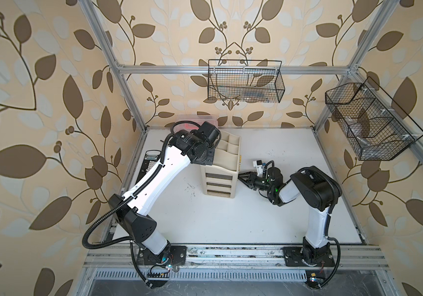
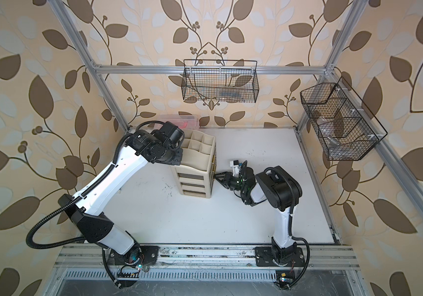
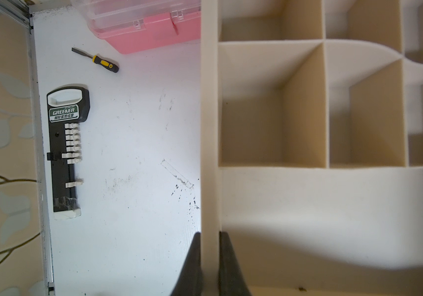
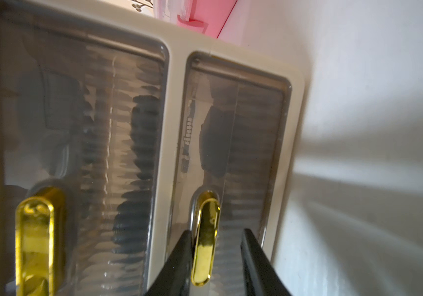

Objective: Take the mice out of the drawer
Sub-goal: Open the drawer in the storage box.

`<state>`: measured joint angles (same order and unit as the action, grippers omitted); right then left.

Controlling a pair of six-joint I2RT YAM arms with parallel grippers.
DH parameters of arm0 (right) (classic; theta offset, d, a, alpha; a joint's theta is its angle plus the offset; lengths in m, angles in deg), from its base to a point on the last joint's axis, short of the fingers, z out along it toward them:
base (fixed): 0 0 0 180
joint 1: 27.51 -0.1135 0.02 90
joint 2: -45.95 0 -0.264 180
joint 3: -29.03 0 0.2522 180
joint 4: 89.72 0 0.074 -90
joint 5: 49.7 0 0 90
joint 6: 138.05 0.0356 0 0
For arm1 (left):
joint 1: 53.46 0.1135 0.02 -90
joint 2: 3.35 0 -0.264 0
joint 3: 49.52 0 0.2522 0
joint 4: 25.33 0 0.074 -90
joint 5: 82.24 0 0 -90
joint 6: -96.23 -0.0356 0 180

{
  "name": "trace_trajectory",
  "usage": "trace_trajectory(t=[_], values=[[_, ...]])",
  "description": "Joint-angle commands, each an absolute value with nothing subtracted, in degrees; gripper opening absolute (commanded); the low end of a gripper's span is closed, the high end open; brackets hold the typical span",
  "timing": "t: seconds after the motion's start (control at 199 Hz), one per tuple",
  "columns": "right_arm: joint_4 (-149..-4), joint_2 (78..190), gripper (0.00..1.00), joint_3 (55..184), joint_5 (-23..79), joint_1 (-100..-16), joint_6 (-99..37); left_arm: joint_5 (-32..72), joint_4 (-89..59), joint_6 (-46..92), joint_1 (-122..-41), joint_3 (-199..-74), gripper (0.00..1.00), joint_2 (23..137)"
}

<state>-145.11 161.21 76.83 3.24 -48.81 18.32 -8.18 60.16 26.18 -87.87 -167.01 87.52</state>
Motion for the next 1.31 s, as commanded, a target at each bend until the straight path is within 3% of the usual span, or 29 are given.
trace_trajectory(t=[0.0,0.497,1.301], values=[[-151.19,163.91,0.32,78.42,1.64,-48.81,21.63,-13.77,64.28,26.63,-87.45,-166.91,0.0,88.1],[-155.99,166.8,0.12,79.0,0.88,-48.51,23.95,-15.1,64.88,27.46,-87.43,-167.26,0.0,88.79],[-149.04,159.13,0.06,72.85,-2.72,-40.97,17.56,-21.81,68.94,29.94,-87.29,-169.28,0.0,90.0]])
